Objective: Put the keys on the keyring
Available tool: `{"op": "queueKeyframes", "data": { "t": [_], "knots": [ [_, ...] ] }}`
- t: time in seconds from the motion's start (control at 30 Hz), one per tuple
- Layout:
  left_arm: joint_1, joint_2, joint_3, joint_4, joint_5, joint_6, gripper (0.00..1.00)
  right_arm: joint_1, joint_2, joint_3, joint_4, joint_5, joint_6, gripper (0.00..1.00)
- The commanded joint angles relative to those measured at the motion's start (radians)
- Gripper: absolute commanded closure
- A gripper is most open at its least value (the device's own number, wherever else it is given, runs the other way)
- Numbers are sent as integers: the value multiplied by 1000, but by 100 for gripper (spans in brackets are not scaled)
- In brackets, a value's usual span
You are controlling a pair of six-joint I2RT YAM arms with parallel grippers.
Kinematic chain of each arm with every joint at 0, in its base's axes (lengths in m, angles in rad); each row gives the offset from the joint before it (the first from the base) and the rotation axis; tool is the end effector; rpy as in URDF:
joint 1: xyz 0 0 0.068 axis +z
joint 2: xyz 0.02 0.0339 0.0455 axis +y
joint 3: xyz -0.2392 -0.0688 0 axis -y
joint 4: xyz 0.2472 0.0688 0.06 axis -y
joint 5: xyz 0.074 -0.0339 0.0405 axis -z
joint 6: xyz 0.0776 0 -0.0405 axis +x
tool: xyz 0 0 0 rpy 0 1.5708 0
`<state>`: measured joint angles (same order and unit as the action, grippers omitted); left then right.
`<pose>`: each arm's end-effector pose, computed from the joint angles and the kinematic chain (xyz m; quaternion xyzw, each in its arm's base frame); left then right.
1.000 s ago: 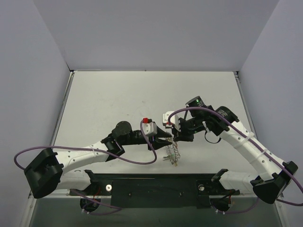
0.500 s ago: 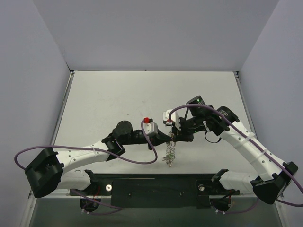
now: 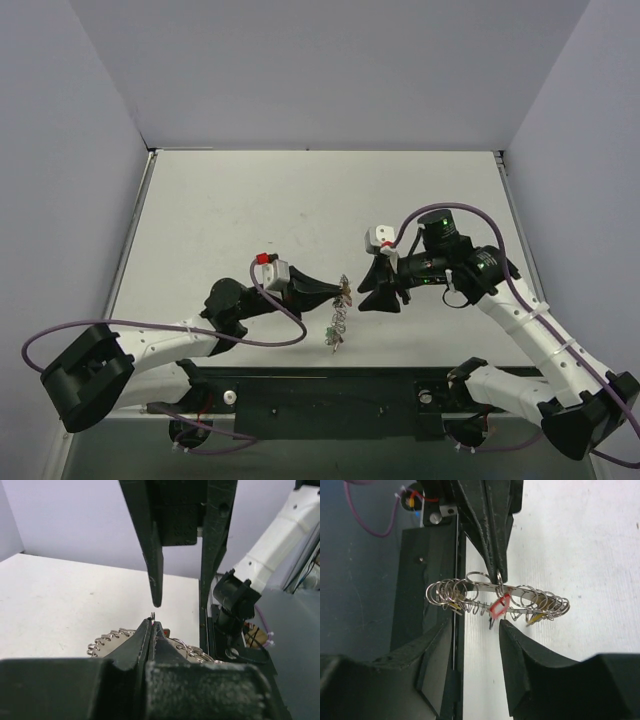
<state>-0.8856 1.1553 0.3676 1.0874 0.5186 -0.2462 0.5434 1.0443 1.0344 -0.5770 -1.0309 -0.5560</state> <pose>0.1445 -0.2376 0.2412 0.3762 0.4799 -0.5455 0.5750 0.1731 0.1823 0.3148 -0.5992 0.5323 0.4319 0.4137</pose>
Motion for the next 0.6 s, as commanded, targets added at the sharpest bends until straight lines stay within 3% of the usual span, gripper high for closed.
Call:
{"op": "queueKeyframes", "data": {
  "t": [0.0, 0.07, 0.13, 0.57],
  "knots": [
    [50, 24, 2, 423, 3, -201, 100, -3, -27, -55, 311, -123, 279, 61],
    [63, 43, 11, 476, 24, -238, 100, -3, -29, -83, 617, -104, 514, 61],
    [71, 53, 16, 500, 38, -264, 100, -2, -24, -100, 754, -86, 674, 61],
    [119, 27, 19, 552, 67, -332, 100, -10, -10, -88, 591, -98, 613, 63]
  ]
}}
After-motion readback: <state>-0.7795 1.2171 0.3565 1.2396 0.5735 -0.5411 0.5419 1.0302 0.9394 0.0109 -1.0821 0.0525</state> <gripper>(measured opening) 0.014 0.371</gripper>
